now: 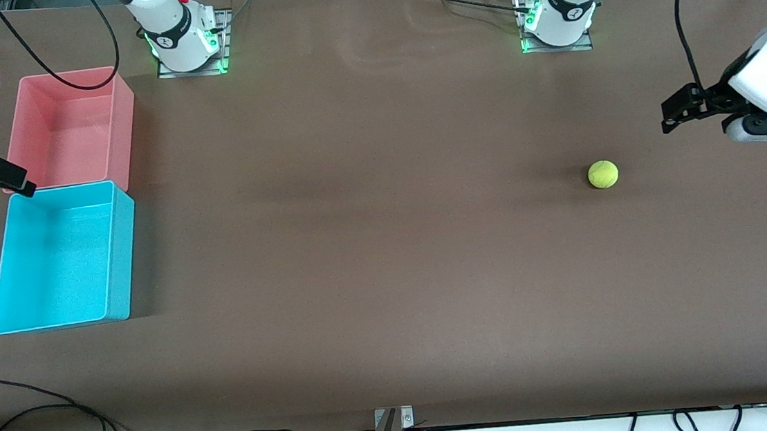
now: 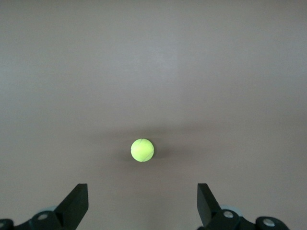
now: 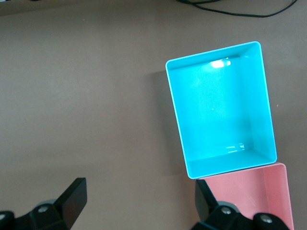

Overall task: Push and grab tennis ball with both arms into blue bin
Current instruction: 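Lower the left gripper to the table beside the tennis ball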

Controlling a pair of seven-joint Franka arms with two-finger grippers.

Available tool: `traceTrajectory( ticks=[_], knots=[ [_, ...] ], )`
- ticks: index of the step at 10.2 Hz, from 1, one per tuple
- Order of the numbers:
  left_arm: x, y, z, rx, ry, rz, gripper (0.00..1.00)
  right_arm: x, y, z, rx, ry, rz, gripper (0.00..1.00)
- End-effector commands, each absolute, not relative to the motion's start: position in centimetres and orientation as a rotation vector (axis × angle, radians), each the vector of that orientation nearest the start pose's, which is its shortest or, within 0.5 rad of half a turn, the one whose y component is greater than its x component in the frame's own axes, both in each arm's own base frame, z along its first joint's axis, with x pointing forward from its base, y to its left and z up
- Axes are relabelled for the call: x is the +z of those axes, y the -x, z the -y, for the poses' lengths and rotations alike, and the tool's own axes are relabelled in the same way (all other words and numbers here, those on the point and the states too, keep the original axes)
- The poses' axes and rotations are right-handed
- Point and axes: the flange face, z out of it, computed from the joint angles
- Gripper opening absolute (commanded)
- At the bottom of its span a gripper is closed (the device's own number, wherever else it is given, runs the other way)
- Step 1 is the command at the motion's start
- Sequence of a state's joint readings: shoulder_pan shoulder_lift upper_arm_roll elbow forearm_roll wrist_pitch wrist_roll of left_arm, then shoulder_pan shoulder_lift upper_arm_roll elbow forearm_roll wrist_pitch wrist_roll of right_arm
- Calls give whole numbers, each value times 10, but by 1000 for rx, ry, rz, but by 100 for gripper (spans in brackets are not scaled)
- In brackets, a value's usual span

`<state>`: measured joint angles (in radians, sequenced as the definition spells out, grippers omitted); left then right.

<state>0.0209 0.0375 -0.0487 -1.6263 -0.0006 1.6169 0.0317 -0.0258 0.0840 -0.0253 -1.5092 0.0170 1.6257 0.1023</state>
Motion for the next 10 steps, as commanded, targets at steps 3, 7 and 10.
traceTrajectory(
  ticks=[3, 7, 10],
  knots=[
    [584, -571, -9, 87, 3151, -48, 100, 616, -588, 27, -63, 3097, -244, 100],
    [576, -574, -30, 103, 3154, 17, 34, 616, -588, 27, -63, 3097, -244, 100],
    [562, -570, -75, 154, 3129, 205, 0, 616, -588, 27, -63, 3097, -244, 100]
  ],
)
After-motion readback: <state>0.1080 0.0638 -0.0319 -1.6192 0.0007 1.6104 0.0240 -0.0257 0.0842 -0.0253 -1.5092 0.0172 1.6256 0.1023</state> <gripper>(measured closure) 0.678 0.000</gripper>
